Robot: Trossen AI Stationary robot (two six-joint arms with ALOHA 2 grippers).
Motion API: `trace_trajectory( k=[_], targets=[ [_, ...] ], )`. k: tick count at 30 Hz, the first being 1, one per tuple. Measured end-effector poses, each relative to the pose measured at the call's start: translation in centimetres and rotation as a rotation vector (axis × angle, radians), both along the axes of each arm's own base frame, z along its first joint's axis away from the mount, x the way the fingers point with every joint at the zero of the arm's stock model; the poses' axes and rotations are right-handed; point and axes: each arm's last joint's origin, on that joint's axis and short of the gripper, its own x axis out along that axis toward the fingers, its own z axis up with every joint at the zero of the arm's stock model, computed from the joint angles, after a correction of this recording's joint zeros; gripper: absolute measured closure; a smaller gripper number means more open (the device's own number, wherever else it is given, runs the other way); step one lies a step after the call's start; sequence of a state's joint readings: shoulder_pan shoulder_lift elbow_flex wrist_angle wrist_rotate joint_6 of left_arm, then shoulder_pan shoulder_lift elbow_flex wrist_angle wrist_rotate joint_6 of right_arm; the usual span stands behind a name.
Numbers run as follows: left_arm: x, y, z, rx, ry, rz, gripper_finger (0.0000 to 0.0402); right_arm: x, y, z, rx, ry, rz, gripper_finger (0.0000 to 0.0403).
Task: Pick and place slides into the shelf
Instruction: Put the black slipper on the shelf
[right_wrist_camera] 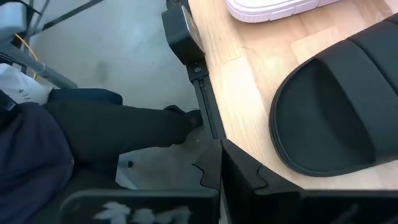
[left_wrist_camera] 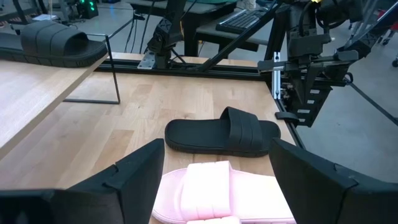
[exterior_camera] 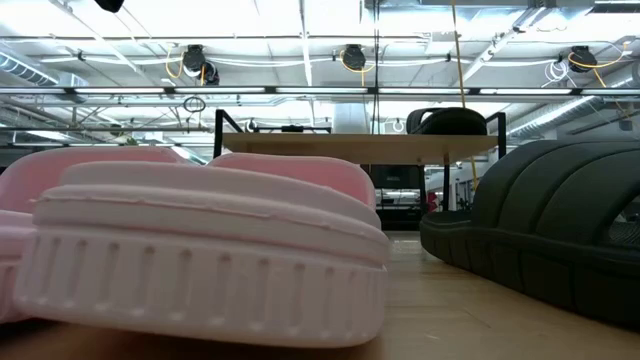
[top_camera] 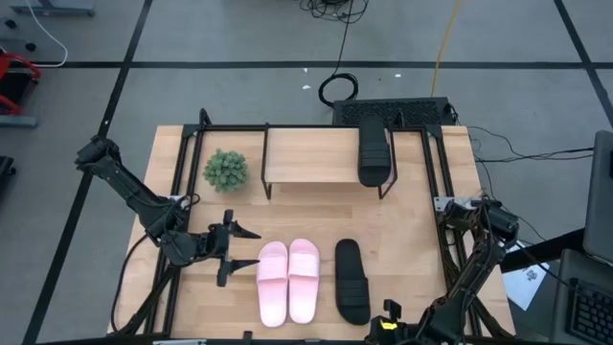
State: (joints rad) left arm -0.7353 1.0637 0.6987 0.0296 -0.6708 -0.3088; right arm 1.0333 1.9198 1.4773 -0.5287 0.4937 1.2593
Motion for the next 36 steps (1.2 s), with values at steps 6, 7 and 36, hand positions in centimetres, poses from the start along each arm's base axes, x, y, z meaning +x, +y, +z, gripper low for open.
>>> trace_trajectory(
  k=[6, 7, 36],
  targets=[
    [0.0, 0.0, 0.0, 0.007, 0.004, -0.001, 0.0108, 1.2, -0.2, -0.6, 0.064, -0.065, 0.005, 0.0401],
    [0.0, 0.0, 0.0, 0.017, 0.003, -0.004, 0.0108, 1.6, -0.4, -0.8, 0.076, -0.078, 0.0, 0.0401],
    [-0.1, 0.1, -0.4, 0.094, 0.038, -0.034, 0.0108, 1.1, -10.0, 5.1, -0.195, 0.057, -0.122, 0.0403]
  ],
)
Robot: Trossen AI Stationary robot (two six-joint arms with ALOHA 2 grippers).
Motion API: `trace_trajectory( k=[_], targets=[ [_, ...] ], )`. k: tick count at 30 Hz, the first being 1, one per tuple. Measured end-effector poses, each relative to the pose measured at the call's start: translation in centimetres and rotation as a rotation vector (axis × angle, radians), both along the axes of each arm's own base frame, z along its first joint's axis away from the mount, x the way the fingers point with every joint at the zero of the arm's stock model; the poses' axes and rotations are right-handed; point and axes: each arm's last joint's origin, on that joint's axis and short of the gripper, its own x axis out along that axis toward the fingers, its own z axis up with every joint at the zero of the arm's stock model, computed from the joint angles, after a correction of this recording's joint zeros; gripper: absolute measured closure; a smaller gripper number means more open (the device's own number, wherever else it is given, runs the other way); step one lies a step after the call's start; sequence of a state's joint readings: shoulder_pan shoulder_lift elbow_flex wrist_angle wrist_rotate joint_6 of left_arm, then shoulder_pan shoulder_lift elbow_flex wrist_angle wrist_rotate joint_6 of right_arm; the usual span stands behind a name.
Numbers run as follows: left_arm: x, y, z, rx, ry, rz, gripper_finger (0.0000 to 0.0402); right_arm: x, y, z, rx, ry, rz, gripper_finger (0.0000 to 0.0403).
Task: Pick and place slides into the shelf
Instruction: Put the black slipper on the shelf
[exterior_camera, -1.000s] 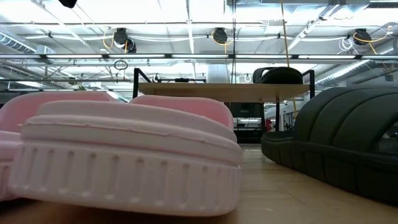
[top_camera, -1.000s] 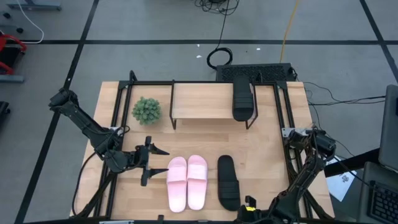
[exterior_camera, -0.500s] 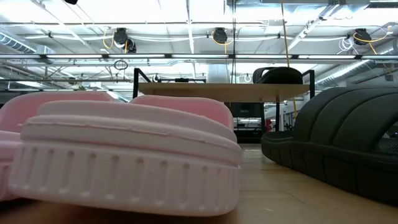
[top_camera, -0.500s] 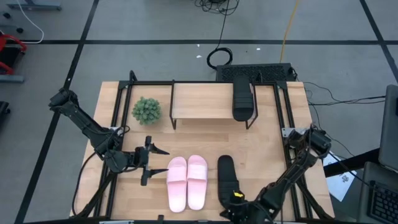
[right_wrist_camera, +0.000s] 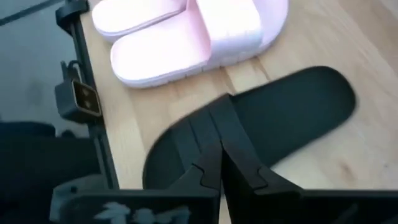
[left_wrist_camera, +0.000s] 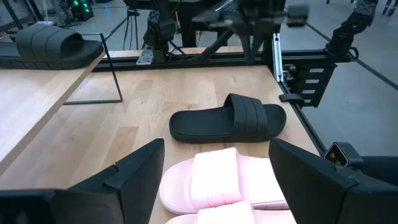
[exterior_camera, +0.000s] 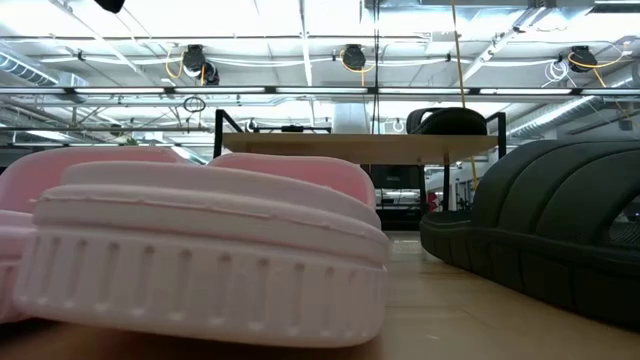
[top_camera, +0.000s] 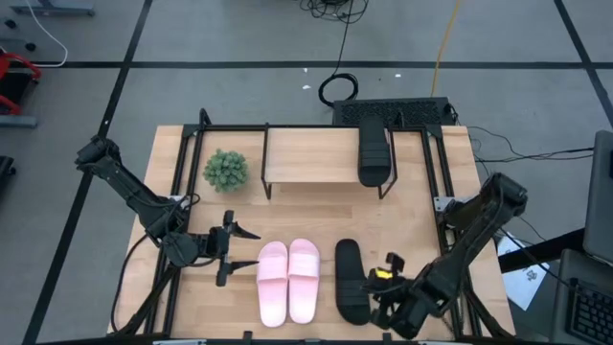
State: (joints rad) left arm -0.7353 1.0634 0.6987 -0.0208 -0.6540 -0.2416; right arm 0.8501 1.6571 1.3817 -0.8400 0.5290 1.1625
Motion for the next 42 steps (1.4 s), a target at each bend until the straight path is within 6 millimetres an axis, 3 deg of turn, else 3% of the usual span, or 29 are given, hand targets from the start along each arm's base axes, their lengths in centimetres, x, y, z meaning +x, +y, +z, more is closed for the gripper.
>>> trace_trajectory(
  k=[8, 12, 17, 22, 31, 42],
  targets=[
    [0.0, 0.0, 0.0, 0.001, 0.0, 0.0, 0.0108, -2.6, -3.2, 1.1, 0.055, 0.038, 0.064, 0.0403],
    [0.0, 0.0, 0.0, 0.001, -0.001, 0.0, 0.0108, -2.7, -4.7, -0.1, 0.15, -0.055, 0.091, 0.0403],
    [0.0, 0.0, 0.0, -0.002, -0.001, 0.001, 0.0108, -2.3, -6.8, -3.2, 0.32, -0.088, 0.138, 0.0397],
    [0.0, 0.0, 0.1, -0.019, -0.005, 0.005, 0.0108, -2.4, -8.3, -4.9, 0.411, -0.034, 0.167, 0.0353],
    [0.0, 0.0, 0.2, -0.03, -0.013, 0.007, 0.0108, -2.2, -9.7, -4.5, 0.359, -0.071, 0.203, 0.0262],
    [0.0, 0.0, 0.2, -0.034, -0.012, 0.008, 0.0108, -1.0, -9.9, -4.7, 0.422, -0.075, 0.295, 0.0225]
  ],
)
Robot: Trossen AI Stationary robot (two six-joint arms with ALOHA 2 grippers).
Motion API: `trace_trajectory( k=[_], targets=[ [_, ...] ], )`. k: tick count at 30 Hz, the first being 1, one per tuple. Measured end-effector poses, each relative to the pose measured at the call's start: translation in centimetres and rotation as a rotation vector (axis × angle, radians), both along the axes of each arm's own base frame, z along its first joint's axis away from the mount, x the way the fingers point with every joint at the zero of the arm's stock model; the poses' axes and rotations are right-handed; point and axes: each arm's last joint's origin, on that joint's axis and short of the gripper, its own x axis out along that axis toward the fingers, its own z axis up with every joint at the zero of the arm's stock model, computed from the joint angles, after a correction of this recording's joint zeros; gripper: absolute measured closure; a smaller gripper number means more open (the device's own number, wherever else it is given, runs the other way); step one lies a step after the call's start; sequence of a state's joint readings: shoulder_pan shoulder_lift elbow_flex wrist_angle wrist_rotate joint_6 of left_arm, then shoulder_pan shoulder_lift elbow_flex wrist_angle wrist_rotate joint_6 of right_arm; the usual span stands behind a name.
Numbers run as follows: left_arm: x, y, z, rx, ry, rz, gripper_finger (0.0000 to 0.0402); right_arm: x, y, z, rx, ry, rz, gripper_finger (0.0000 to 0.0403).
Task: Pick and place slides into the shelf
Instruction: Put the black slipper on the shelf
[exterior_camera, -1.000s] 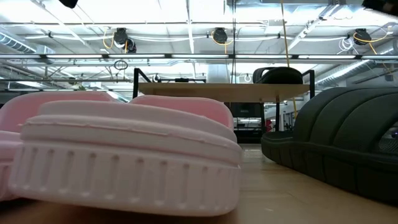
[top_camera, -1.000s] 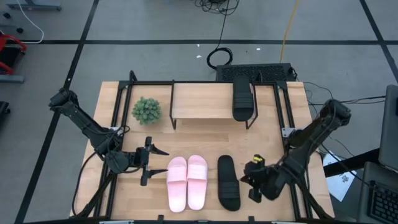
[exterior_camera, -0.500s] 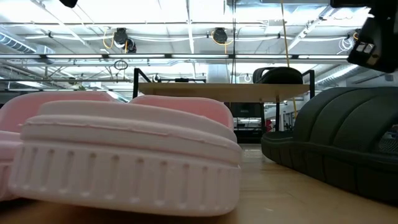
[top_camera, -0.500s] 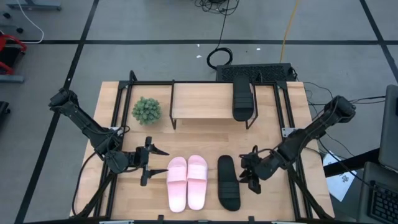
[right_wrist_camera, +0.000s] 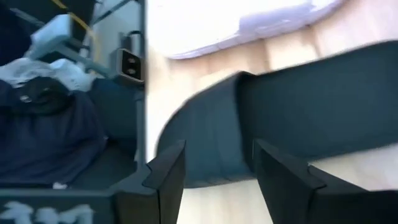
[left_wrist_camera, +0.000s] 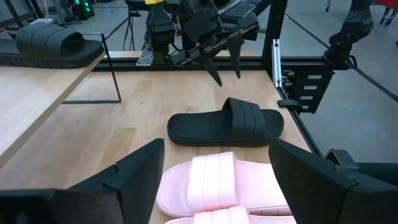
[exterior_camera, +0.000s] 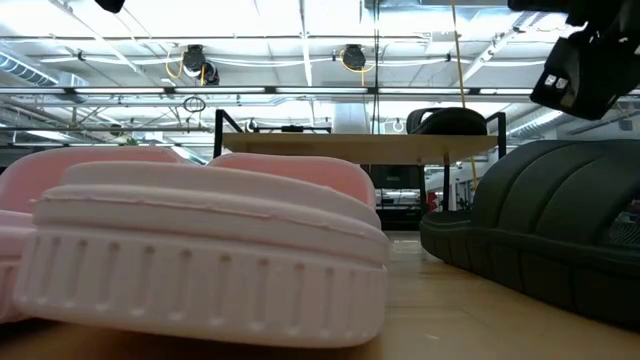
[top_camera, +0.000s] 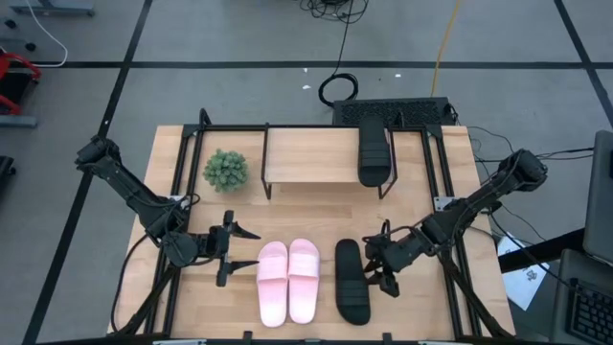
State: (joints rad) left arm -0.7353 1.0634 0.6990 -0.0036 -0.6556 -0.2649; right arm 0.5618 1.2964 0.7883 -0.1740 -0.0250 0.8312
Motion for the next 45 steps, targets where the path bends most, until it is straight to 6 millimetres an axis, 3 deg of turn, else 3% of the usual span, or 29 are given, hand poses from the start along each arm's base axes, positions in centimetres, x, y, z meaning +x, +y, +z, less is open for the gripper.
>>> trace_trajectory(
  k=[29, 45],
  targets=[
    [0.0, 0.1, 0.1, -0.002, -0.011, 0.027, 0.0108, 0.3, -1.5, -3.5, 0.074, -0.035, 0.069, 0.0224],
    [0.0, 0.1, 0.1, -0.004, -0.011, 0.027, 0.0108, 2.3, -0.2, -5.7, 0.21, -0.037, 0.133, 0.0224]
  ],
)
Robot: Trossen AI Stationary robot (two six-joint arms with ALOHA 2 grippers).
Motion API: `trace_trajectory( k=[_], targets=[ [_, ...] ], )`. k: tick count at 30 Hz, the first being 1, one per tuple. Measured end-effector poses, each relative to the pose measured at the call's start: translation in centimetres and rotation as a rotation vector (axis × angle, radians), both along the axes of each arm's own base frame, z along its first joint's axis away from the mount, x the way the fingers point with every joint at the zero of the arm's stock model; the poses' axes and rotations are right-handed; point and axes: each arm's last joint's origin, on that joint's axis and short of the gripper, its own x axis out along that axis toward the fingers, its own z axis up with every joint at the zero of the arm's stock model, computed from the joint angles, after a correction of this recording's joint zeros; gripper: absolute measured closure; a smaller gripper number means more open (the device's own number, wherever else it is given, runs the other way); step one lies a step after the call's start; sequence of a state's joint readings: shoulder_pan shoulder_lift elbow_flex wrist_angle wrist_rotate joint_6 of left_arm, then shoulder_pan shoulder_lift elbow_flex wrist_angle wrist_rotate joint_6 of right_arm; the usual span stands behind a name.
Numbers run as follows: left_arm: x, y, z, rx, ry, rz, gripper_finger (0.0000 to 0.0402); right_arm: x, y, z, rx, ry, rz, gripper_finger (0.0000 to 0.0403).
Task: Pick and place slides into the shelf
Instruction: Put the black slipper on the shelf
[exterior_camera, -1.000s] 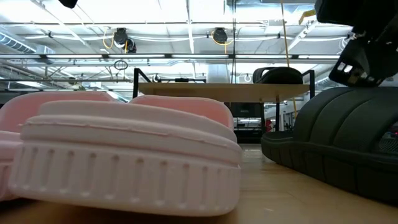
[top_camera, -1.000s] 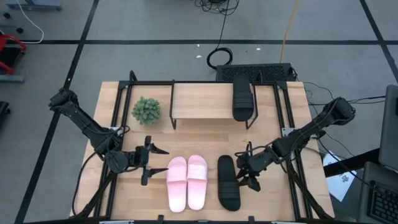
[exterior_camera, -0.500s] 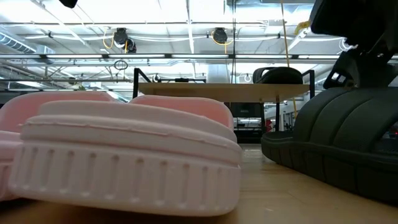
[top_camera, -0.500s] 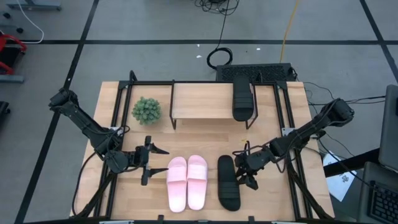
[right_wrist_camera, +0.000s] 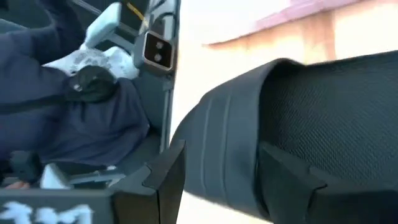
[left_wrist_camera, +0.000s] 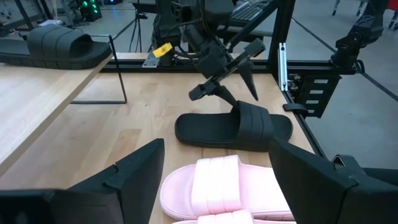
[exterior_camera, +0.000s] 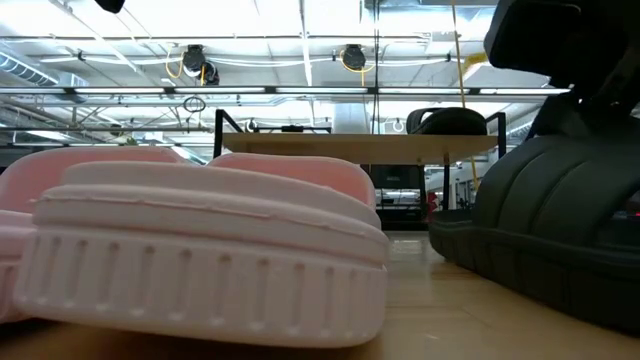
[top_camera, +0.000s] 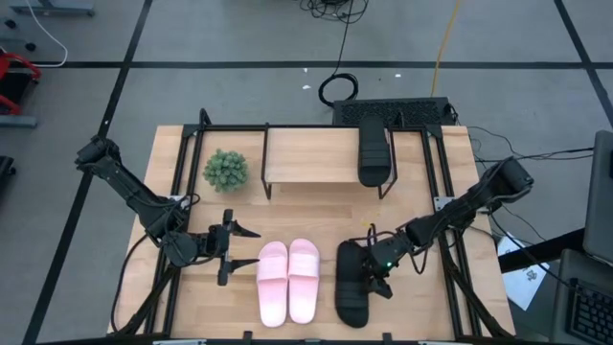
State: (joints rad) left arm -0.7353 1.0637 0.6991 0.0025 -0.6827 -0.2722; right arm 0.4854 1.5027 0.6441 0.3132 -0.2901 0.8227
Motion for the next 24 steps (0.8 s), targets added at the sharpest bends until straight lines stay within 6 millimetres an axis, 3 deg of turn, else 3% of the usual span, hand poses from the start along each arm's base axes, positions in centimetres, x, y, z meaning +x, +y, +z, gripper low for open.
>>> trace_trajectory(
  k=[13, 24],
  targets=[
    [-0.02, 0.01, -0.06, 0.004, 0.005, -0.001, 0.0108, 0.15, 0.22, -0.68, 0.016, 0.025, 0.03, 0.0227],
    [-0.02, 0.01, -0.06, 0.004, 0.006, -0.001, 0.0108, 0.15, 0.26, -0.63, 0.023, 0.019, 0.048, 0.0274]
  ],
)
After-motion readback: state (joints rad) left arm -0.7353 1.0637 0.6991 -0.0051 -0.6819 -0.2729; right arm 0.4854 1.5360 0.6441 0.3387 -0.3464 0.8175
